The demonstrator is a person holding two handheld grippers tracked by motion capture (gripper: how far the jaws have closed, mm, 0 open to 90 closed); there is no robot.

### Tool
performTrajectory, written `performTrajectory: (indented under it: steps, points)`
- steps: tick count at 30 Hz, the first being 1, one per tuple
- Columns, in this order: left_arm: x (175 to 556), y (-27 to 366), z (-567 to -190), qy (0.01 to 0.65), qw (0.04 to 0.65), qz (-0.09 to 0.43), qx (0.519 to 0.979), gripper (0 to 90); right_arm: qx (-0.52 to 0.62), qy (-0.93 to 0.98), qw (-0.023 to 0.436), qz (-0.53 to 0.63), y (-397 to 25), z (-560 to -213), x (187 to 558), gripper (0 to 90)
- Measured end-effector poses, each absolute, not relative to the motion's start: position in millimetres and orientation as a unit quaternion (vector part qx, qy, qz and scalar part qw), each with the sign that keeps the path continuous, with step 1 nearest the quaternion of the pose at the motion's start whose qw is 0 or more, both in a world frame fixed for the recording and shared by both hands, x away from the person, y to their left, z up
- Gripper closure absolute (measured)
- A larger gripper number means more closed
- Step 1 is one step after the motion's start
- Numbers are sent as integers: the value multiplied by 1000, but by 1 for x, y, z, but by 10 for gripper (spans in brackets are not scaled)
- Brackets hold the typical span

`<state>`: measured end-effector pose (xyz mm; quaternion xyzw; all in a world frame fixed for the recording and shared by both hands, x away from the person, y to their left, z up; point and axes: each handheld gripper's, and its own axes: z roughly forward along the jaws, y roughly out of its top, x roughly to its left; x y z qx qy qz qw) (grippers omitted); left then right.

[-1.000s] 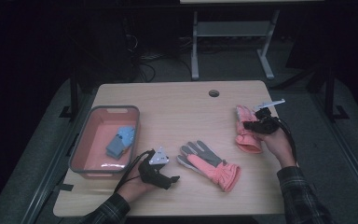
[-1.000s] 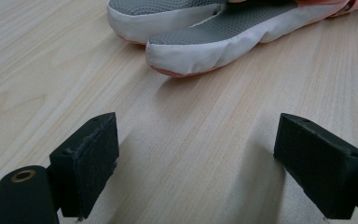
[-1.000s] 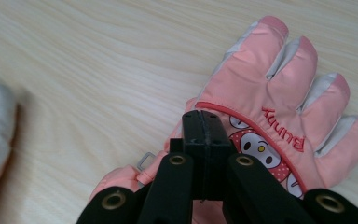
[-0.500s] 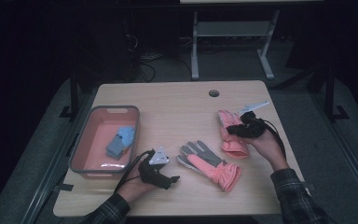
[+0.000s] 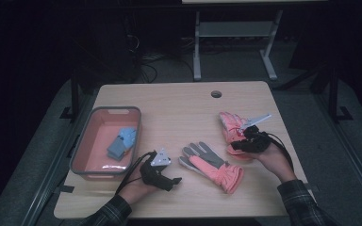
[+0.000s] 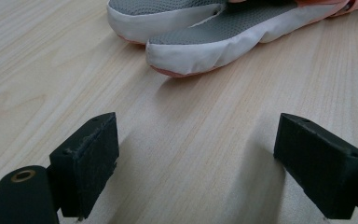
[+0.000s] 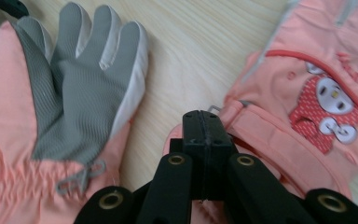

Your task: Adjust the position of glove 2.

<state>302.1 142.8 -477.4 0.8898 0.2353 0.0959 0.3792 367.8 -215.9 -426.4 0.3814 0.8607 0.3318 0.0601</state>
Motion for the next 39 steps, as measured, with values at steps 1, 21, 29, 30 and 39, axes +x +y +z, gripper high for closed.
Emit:
performTrajectory:
  steps: [1,21,29,30,39]
  points:
    - [302,143,-477,235,379,96,890,131,382,862,61,328,-220,-425,366,899]
    - [302,143,-477,236,379,96,890,131,414,848,73,323,-283,-417,364,749]
    - [302,143,-477,236,379,97,890,131,382,860,52,336,-258,-420,390,574]
    - [302,143,-477,236,379,97,890,132,383,858,50,339,-256,-419,394,557]
    - [302,143,-477,236,379,97,890,132,374,874,60,304,-249,-433,415,425]
